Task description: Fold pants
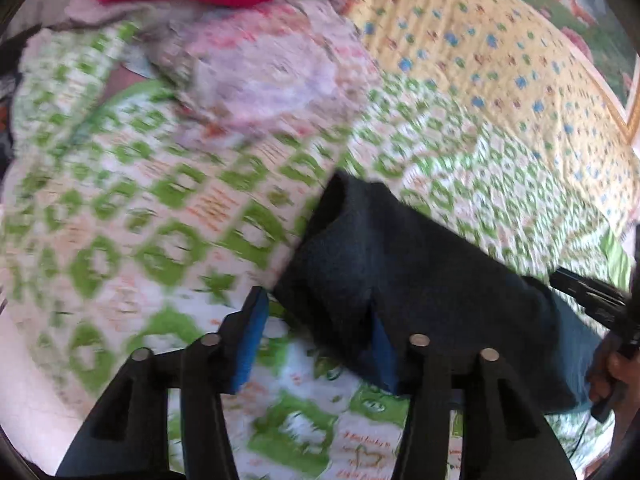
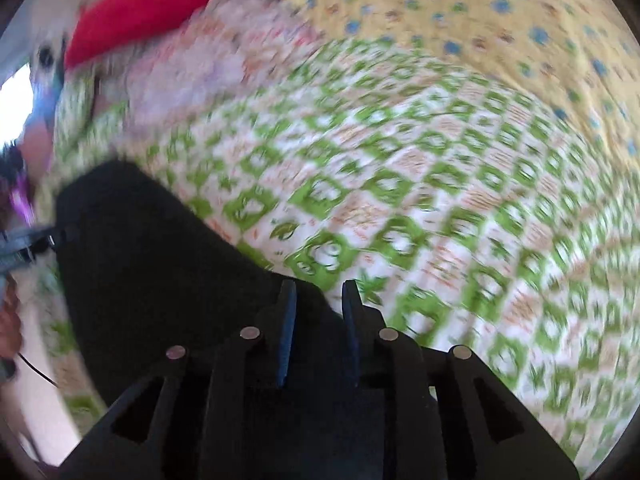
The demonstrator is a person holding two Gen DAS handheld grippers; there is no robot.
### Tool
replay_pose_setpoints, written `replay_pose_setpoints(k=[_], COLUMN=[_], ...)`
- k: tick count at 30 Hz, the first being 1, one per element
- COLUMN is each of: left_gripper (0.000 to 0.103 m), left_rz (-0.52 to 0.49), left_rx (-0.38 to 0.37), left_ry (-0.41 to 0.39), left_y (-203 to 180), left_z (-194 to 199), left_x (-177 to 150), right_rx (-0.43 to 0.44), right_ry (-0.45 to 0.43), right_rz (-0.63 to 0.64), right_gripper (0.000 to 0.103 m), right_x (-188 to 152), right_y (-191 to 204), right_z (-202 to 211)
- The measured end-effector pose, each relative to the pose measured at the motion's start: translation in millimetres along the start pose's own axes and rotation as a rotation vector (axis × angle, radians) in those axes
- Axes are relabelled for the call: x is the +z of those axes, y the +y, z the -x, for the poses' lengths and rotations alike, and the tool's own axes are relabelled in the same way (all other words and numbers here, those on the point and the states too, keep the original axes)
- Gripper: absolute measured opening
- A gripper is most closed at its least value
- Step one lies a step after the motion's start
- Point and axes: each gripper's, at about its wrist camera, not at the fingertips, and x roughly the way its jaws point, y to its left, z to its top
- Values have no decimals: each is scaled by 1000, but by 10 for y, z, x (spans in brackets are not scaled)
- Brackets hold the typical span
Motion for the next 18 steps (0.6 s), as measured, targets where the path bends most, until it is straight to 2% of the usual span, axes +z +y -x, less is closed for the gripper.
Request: replay_pose_setpoints(k=[1, 3, 5, 10, 18], left_gripper=[54, 54, 54, 58, 60], left_rz=[16, 34, 17, -59, -196], left_rx=[5, 7, -5, -59, -204], left_ry=[-21, -48, -60, -70, 8], left_y=[24, 28, -55, -410, -1218], left_z=[93, 239, 357, 470, 343], left_x=[15, 42, 71, 127, 12], right_rx=[39, 69, 78, 73, -17], right_ry=[-26, -50, -85, -108, -117], right_rz=[-60, -122, -171, -277, -414], right_gripper=[30, 46, 46, 46, 46], right_x=[-25, -95, -216, -641, -1319], right_y=[-104, -223, -340, -517, -812], right_z=[155, 348, 570, 958, 1471])
